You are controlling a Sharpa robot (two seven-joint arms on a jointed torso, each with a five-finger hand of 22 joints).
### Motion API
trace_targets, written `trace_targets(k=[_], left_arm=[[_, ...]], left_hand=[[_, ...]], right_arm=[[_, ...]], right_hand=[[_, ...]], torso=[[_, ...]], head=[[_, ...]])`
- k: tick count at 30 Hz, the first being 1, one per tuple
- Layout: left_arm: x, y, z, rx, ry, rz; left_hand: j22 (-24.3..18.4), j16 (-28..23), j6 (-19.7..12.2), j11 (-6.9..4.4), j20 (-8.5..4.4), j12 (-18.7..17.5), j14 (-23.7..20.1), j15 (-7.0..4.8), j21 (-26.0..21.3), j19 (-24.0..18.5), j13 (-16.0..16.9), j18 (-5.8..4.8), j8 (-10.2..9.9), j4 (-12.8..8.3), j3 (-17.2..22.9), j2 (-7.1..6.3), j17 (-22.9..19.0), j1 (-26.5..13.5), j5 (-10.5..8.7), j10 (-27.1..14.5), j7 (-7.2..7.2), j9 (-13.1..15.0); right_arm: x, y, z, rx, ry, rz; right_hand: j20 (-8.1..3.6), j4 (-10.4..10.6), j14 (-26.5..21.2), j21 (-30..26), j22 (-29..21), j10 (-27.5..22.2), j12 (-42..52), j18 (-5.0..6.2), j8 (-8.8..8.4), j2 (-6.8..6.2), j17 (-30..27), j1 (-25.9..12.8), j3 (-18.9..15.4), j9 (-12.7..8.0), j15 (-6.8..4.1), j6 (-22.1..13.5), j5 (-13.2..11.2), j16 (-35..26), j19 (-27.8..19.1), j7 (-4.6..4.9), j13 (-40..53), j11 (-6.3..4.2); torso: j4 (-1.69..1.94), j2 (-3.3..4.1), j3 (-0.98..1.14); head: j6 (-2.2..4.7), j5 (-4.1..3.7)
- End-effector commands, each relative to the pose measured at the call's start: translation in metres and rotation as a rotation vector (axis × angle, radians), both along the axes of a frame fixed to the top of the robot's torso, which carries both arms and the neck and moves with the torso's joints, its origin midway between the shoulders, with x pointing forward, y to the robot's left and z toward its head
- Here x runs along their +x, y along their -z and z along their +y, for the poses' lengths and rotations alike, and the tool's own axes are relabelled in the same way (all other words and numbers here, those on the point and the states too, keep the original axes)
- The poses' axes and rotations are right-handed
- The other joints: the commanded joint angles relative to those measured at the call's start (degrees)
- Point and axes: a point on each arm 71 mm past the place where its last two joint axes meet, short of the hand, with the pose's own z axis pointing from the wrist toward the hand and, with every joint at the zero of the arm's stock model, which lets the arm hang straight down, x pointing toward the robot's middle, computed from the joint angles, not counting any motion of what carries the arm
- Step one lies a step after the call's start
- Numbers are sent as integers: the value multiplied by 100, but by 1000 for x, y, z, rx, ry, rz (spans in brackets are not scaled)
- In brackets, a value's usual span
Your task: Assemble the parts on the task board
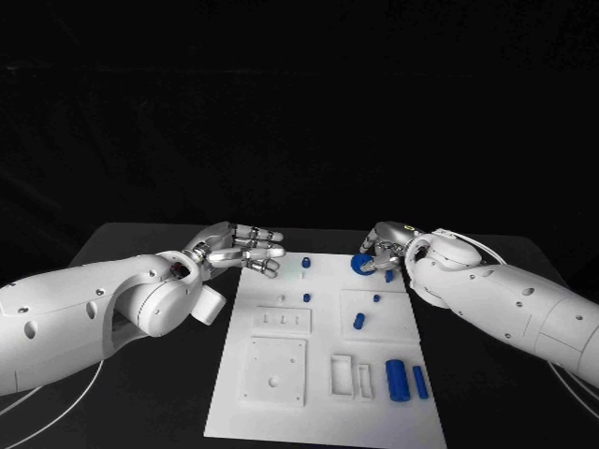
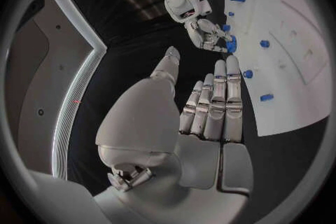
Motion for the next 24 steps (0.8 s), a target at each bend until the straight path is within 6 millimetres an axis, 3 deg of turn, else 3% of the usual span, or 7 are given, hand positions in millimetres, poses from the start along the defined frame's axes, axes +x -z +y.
trace_targets(k=[1, 12, 18, 24], left_arm=[[-1, -2, -3, -7, 17, -6], [-2, -2, -2, -5, 16, -4], [-1, -2, -2, -4, 17, -3], [-1, -1, -2, -3, 18, -1]], left_hand=[[6, 22, -40, 5, 5, 12, -32, 4, 25, -44, 6, 41, -10, -26, -2, 51, 7, 12, -9, -16, 17, -6], [6, 25, -41, 6, 6, 12, -33, 4, 35, -52, 6, 42, -9, -32, -2, 55, 12, 8, -8, -17, 17, -6], [5, 27, -23, 5, 7, 12, -36, 5, 45, -57, 6, 43, -8, -35, 1, 54, 16, 8, -8, -18, 9, -5], [3, 26, -26, 5, 8, 12, -40, 6, 50, -63, 6, 43, -8, -28, 3, 55, 18, 0, -7, -25, 6, -5]], right_arm=[[0, 3, 1, -10, -14, 22], [1, 6, -4, -26, -5, 51], [0, 7, -4, -31, -7, 62], [0, 8, -4, -39, -9, 81]], right_hand=[[9, 6, 32, 13, 371, 12, 12, 85, -10, 3, 4, -48, 36, 4, 15, 46, 22, -28, -37, -7, 4, -2], [10, -22, 44, 78, 378, 37, 82, 84, -11, -3, 49, -86, 44, 3, 15, 50, 125, 4, -42, -8, 63, -2], [14, -17, 45, 111, 382, 40, 96, 84, -11, -5, 64, -106, 24, 4, 21, 41, 166, 17, -43, -7, 79, 1], [29, 82, 42, 128, 378, 18, 81, 93, -8, -5, 72, -147, -223, 6, 31, -11, 317, 14, -60, -3, 84, 10]], torso=[[2, 0, -3], [-21, -8, 6], [-17, -6, 8], [-17, -5, 10]], head=[[-25, 8], [-61, 24], [-64, 22], [-74, 18]])
